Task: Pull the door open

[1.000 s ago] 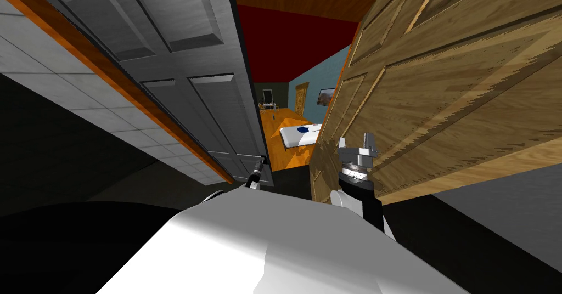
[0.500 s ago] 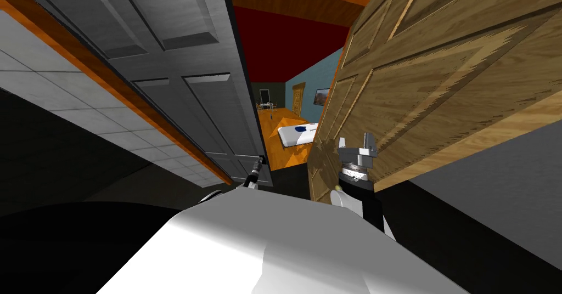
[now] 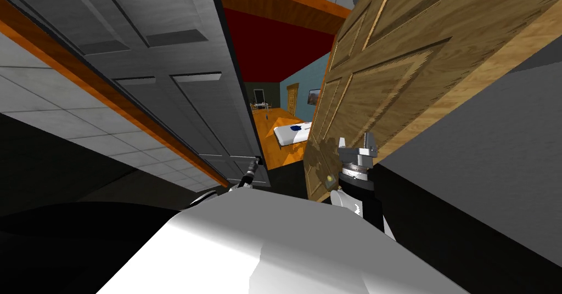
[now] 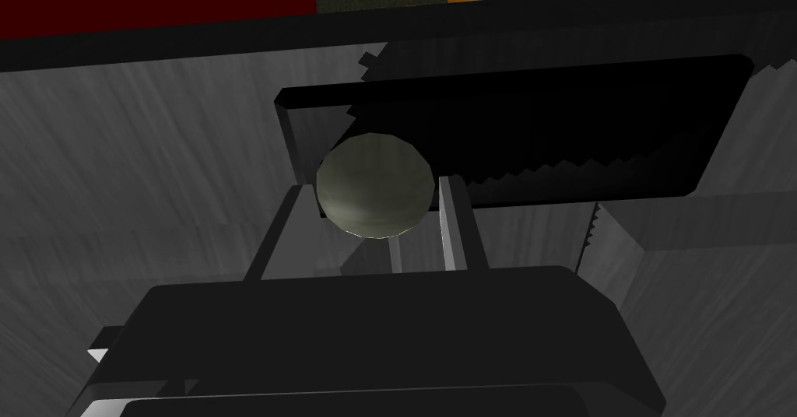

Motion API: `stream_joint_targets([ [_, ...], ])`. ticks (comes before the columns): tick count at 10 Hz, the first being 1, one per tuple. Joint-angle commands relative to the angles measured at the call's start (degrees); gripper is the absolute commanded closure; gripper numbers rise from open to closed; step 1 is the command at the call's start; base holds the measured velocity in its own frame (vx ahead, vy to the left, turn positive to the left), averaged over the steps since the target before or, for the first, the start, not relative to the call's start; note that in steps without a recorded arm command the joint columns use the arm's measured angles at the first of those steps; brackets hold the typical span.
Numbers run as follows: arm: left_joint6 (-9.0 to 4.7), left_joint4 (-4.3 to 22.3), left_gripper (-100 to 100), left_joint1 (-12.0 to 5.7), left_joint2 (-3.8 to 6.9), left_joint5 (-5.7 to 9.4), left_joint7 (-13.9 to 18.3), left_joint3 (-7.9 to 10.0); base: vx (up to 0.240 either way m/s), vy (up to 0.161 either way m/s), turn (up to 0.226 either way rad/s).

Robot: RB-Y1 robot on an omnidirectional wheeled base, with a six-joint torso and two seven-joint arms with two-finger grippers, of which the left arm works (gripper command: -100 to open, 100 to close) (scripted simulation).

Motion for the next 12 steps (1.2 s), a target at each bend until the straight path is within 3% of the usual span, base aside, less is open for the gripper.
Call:
stream_joint_targets([
  [1, -0.90, 1.0, 100, 0.07, 0.92, 0.00, 1.6, -0.56, -0.051, -0.026, -0.069],
  [4, -1.73, 1.0, 100, 0.98, 3.56, 0.11, 4.4, -1.87, -0.044, -0.032, -0.111],
  [6, -1.95, 2.0, 100, 0.55, 3.36, 0.06, 4.7, -1.85, -0.013, -0.019, -0.012],
  [7, -2.70, 1.3, 100, 1.18, 4.42, -0.01, 5.6, -3.41, -0.109, 0.042, -0.101],
  [12, -5.17, -0.2, 100, 2.69, 7.13, -0.34, 8.2, -7.83, -0.220, 0.060, -0.097],
])
